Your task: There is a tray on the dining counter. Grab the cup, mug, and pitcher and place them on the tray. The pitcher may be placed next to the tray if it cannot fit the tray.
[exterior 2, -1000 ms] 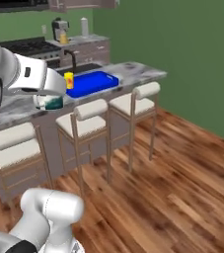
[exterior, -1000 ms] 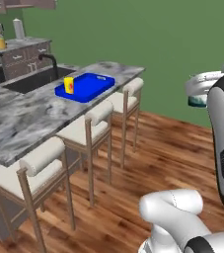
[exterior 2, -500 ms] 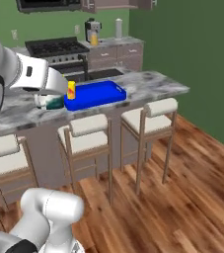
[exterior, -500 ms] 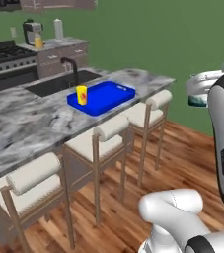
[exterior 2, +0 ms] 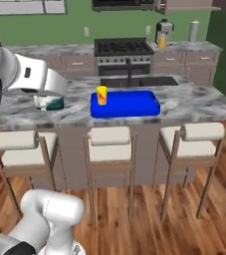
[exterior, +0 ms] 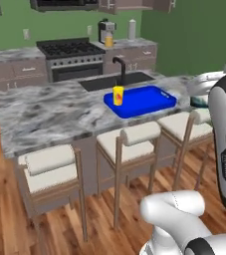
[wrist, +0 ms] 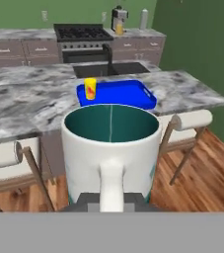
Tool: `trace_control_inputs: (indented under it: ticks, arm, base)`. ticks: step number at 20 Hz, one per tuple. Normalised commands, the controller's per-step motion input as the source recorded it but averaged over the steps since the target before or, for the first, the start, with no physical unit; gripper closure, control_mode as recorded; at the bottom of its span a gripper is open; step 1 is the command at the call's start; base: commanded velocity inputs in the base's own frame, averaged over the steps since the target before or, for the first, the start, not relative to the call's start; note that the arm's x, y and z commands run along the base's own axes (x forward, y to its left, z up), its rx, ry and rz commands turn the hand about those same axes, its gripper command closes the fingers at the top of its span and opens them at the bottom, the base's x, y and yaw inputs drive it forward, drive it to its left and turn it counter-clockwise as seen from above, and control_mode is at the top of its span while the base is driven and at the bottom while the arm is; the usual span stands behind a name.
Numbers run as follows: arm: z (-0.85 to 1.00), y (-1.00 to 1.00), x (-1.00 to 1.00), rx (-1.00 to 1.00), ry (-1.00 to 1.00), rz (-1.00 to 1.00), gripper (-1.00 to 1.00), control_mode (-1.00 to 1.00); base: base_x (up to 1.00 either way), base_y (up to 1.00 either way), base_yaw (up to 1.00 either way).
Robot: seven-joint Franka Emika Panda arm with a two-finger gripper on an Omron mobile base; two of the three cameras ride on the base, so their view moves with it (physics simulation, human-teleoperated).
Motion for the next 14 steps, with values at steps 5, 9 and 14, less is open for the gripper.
trace_control_inputs:
  ticks: [5, 9, 14]
  arm:
    - [0.00, 0.00, 0.00, 0.00, 0.00, 0.00, 1.00, 1.00]
    - [0.00, 0.00, 0.00, 0.00, 0.00, 0.00, 1.00, 1.00]
    - [0.00, 0.00, 0.00, 0.00, 0.00, 0.00, 1.00, 1.00]
  base:
    - [0.30, -0.39, 0.57]
    - [0.32, -0.41, 0.40]
    - [0.33, -0.28, 0.20]
